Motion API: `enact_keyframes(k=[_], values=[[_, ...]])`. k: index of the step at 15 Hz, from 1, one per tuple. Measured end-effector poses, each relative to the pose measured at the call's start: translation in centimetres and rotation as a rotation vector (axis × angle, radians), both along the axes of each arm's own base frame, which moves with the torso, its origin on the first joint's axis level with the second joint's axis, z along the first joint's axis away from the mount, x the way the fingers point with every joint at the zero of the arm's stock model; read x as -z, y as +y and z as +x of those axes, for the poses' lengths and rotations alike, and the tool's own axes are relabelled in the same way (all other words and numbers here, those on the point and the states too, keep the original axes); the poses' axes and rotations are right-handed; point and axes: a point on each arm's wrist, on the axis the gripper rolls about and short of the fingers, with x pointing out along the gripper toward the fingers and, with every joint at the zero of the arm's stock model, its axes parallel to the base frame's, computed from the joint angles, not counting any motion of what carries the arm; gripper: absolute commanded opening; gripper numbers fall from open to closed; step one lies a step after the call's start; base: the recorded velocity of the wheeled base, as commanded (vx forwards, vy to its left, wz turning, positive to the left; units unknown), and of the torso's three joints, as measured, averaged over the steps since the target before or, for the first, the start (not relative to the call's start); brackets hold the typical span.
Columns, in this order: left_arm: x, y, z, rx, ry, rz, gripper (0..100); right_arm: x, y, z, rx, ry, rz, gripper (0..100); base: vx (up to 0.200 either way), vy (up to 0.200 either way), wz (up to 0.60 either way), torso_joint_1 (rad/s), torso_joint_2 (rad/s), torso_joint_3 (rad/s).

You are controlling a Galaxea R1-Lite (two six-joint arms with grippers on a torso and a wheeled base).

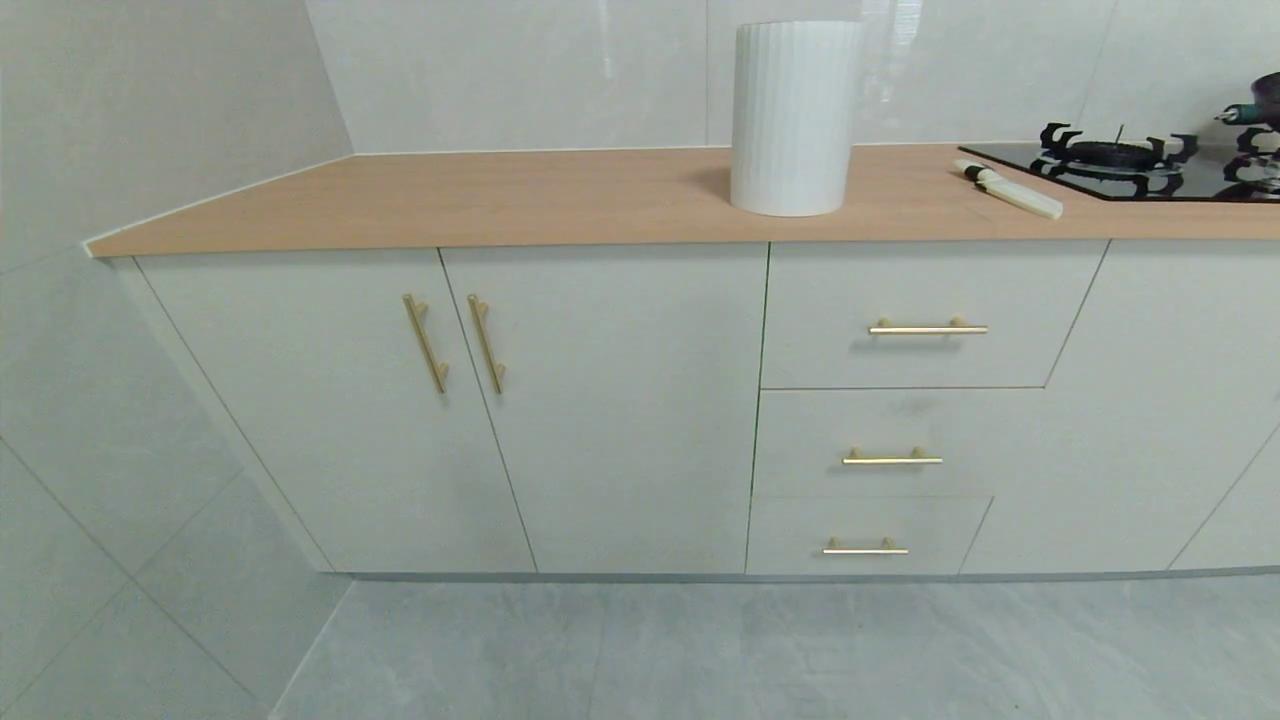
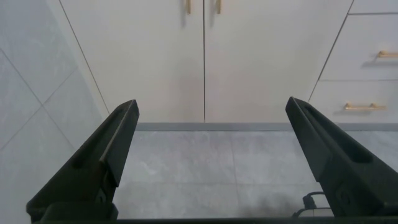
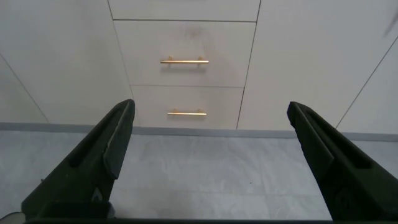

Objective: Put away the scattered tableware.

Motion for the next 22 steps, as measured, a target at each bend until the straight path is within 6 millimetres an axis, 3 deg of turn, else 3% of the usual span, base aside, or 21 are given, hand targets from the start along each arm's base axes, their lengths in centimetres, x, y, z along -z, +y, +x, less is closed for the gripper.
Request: enact_keyframes(k=[3, 8, 20, 22], values=[[0.0, 0.0, 0.0, 0.0, 0.0, 0.0, 100, 0.0, 0.0, 0.0, 0.0, 0.0, 0.0, 100, 0.2, 0.0, 0.0, 0.005, 0.0, 0.001], [0.0, 0.0, 0.0, 0.0, 0.0, -0.001, 100, 0.0, 0.0, 0.0, 0.0, 0.001, 0.001, 100, 0.0, 0.0, -0.24, 0.001, 0.0, 0.002], [0.0, 0.0, 0.0, 0.0, 0.0, -0.001, 100, 0.0, 0.0, 0.01, 0.0, 0.002, 0.002, 100, 0.0, 0.0, 0.0, 0.0, 0.0, 0.0], [0.0, 0.0, 0.0, 0.0, 0.0, -0.001, 100, 0.0, 0.0, 0.01, 0.0, 0.002, 0.002, 100, 0.0, -0.2, 0.0, 0.002, 0.0, 0.002]])
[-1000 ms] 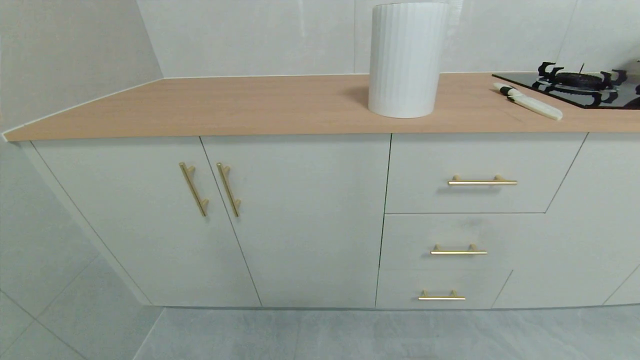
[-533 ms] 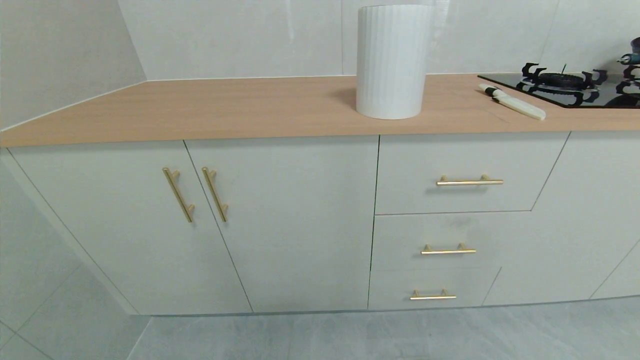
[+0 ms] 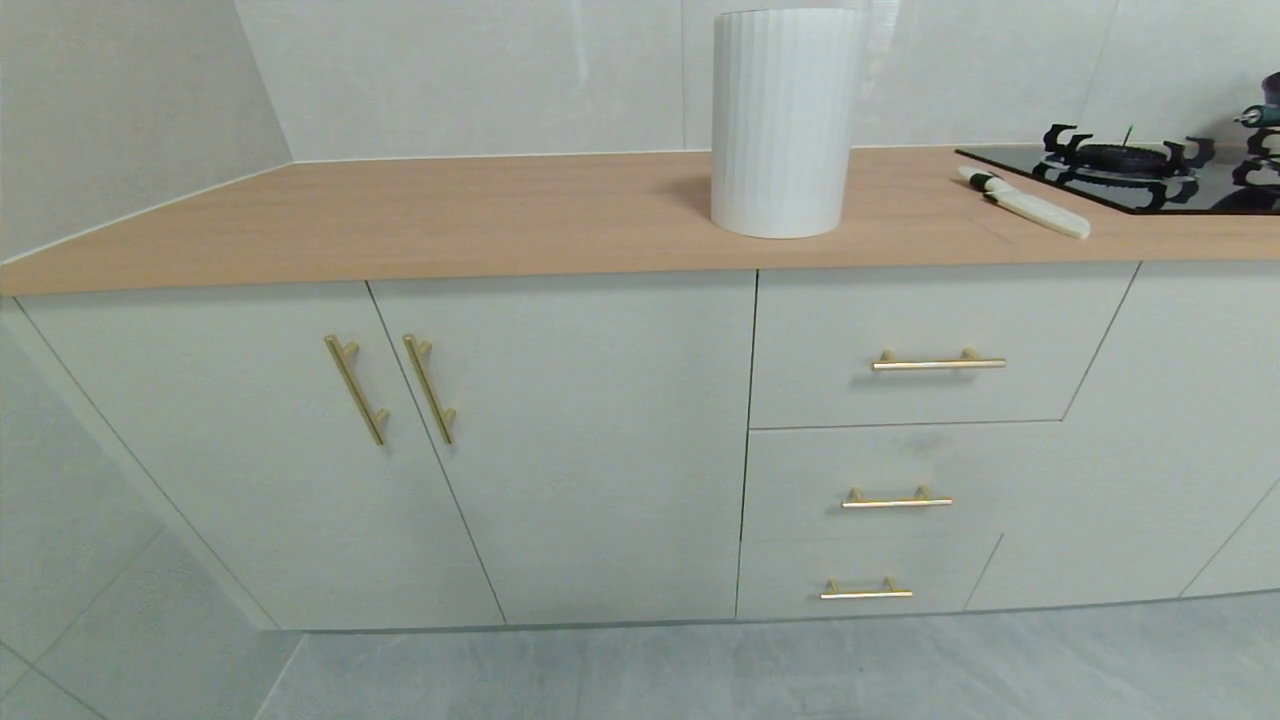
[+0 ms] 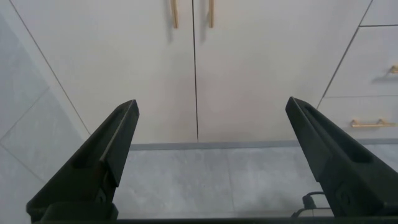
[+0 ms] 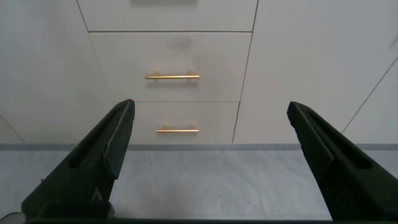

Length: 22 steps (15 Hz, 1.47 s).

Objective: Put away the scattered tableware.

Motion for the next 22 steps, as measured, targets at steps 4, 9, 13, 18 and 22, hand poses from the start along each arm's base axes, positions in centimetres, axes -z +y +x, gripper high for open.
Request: enact_keyframes(k=[4, 9, 13, 18, 22], values=[[0.0, 0.0, 0.0, 0.0, 0.0, 0.0, 100, 0.0, 0.0, 0.0, 0.0, 0.0, -0.001, 100, 0.0, -0.2, 0.0, -0.001, 0.0, 0.0], [0.0, 0.0, 0.0, -0.001, 0.0, 0.0, 100, 0.0, 0.0, 0.0, -0.001, 0.0, 0.0, 100, 0.0, -0.04, 0.0, 0.0, 0.0, 0.0], [0.0, 0.0, 0.0, 0.0, 0.0, 0.0, 100, 0.0, 0.0, 0.0, 0.0, 0.0, -0.001, 100, 0.1, 0.0, 0.0, 0.0, 0.0, 0.001], [0.0, 0.0, 0.0, 0.0, 0.0, 0.0, 100, 0.0, 0.0, 0.01, 0.0, 0.001, -0.001, 100, 0.2, 0.0, 0.0, 0.002, 0.0, 0.005], [0.0, 0.0, 0.0, 0.0, 0.0, 0.0, 100, 0.0, 0.0, 0.01, 0.0, 0.001, -0.001, 100, 0.2, 0.0, 0.0, 0.0, 0.0, 0.002]])
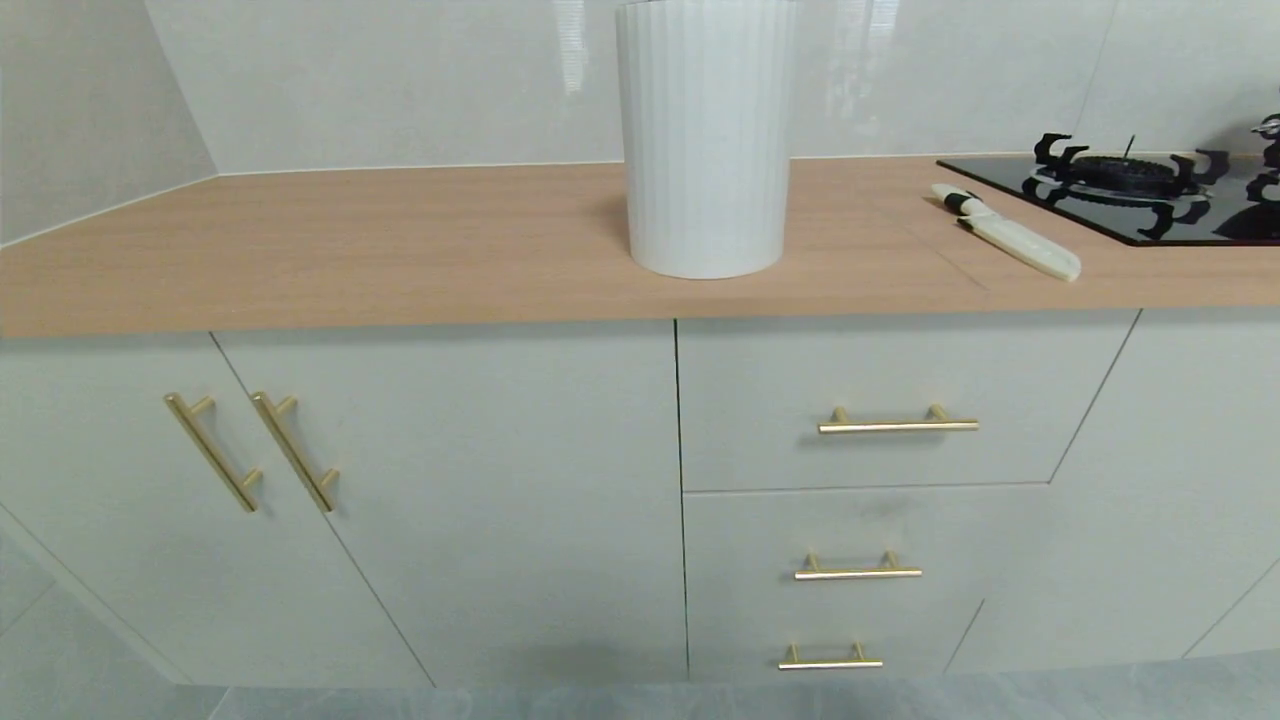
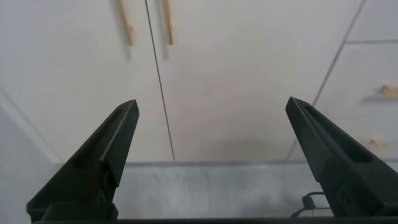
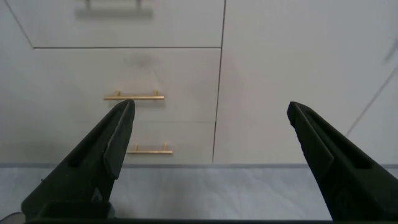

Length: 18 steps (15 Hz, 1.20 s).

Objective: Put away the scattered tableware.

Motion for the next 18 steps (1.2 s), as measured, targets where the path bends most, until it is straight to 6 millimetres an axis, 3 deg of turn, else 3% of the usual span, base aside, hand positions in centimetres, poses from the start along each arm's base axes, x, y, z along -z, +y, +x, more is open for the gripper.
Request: enact_keyframes(k=[3, 15, 18], values=[[0.0, 0.0, 0.0, 0.0, 0.0, 0.0, 100, 0.0, 0.0, 0.0, 0.0, 0.0, 0.0, 100, 0.2, 0.0, 0.0, 0.004, 0.0, 0.001], [0.0, 0.0, 0.0, 0.0, 0.0, 0.0, 100, 0.0, 0.0, 0.01, 0.0, 0.001, 0.0, 100, 0.0, 0.0, 0.0, 0.002, -0.01, -0.002], [0.0, 0.0, 0.0, 0.0, 0.0, 0.0, 100, -0.01, 0.0, 0.01, 0.0, 0.0, 0.0, 100, 0.0, 0.0, 0.0, 0.097, -0.24, -0.219]])
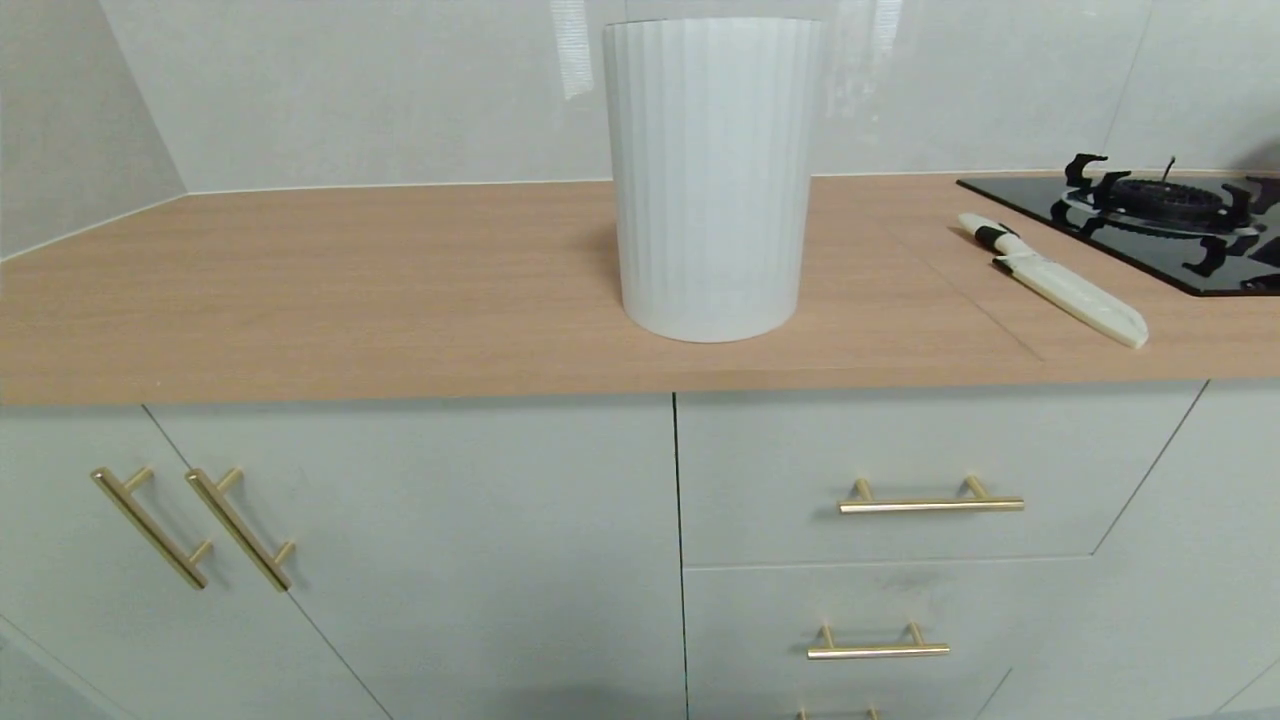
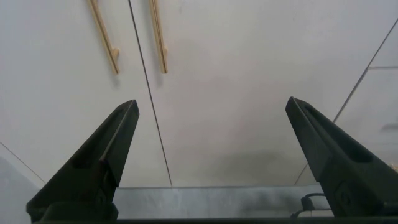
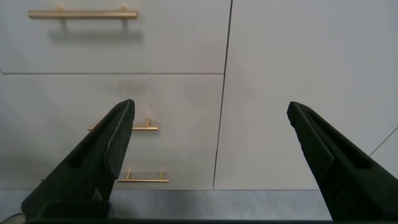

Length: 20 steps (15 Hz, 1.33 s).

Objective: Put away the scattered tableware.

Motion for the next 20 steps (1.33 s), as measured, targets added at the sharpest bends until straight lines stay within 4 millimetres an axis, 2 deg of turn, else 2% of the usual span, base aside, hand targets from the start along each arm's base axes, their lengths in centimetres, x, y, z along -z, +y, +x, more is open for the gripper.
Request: enact_keyframes(k=[5, 20], values=[[0.0, 0.0, 0.0, 0.0, 0.0, 0.0, 100, 0.0, 0.0, 0.0, 0.0, 0.0, 0.0, 100, 0.0, 0.0, 0.0, 0.105, -0.47, -0.272], [0.0, 0.0, 0.0, 0.0, 0.0, -0.001, 100, 0.0, 0.0, 0.0, 0.0, 0.0, 0.0, 100, 0.0, 0.0, 0.0, 0.236, -0.49, -0.273]])
